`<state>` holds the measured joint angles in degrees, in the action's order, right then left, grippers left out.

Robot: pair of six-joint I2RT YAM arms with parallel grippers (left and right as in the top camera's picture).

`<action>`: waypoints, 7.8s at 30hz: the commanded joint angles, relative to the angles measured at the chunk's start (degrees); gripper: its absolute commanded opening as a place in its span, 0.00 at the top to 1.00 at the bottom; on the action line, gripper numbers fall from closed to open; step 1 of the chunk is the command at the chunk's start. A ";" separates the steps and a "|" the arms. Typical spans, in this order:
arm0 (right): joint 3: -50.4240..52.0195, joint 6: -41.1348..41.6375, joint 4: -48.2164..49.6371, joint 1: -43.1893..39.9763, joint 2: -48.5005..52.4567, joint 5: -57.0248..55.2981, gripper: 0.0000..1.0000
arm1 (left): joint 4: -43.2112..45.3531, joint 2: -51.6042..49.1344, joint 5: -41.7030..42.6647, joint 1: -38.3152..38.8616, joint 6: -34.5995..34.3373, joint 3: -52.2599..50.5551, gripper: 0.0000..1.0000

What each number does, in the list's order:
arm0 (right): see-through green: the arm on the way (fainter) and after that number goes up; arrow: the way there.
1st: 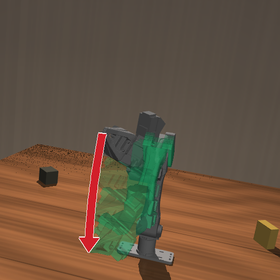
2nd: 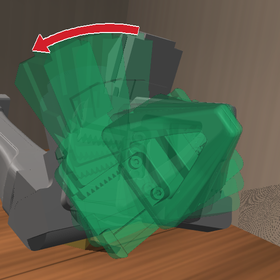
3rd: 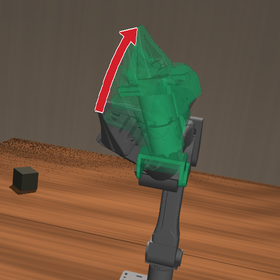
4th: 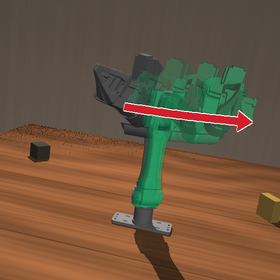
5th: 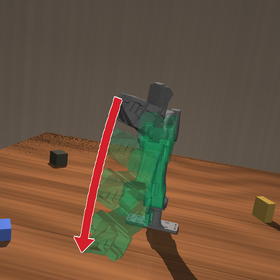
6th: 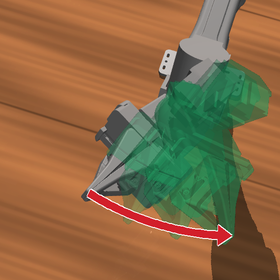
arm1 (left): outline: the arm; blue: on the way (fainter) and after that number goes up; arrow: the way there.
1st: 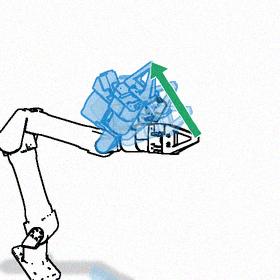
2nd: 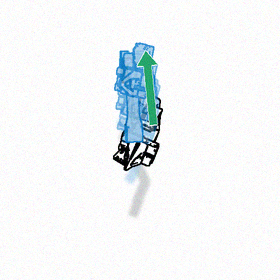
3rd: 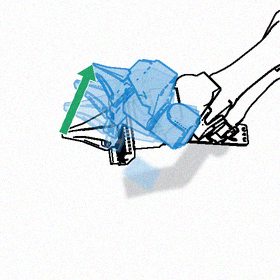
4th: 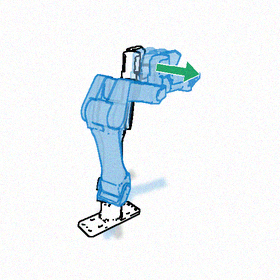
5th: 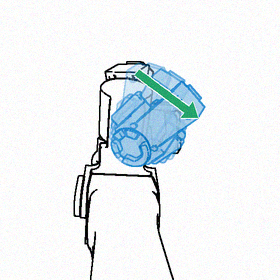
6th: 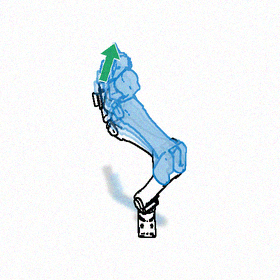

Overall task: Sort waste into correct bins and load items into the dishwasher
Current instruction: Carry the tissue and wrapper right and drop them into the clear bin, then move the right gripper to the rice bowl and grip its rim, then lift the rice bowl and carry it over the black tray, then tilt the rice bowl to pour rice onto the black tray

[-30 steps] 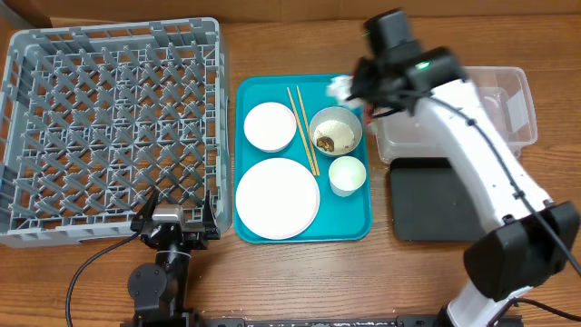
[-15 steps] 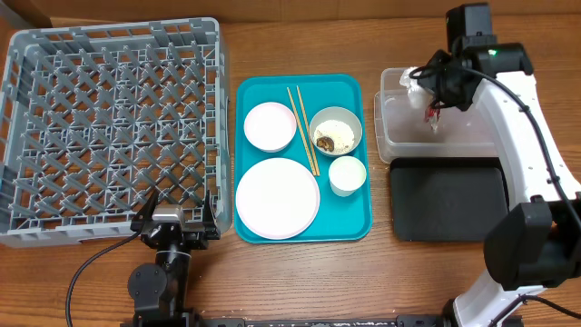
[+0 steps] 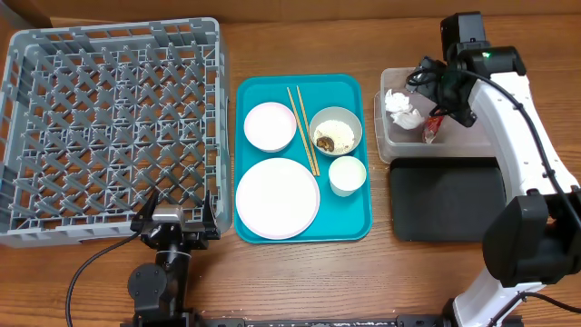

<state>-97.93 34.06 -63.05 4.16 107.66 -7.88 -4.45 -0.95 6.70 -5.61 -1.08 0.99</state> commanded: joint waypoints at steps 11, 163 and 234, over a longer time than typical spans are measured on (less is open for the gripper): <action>-8.20 -10.29 -6.51 13.03 -5.95 8.00 0.03 | 0.28 0.63 0.39 0.39 0.24 -0.52 0.00; 44.33 -28.74 8.07 -20.02 -39.50 50.58 0.96 | 0.28 0.63 0.39 0.39 0.24 -0.52 0.00; 37.42 -24.94 2.56 -32.61 -45.44 63.60 0.96 | 0.28 0.63 0.39 0.39 0.24 -0.52 0.00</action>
<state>-55.11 6.79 -59.48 -31.97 66.54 67.18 -4.29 -0.91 6.70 -5.61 -1.08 0.89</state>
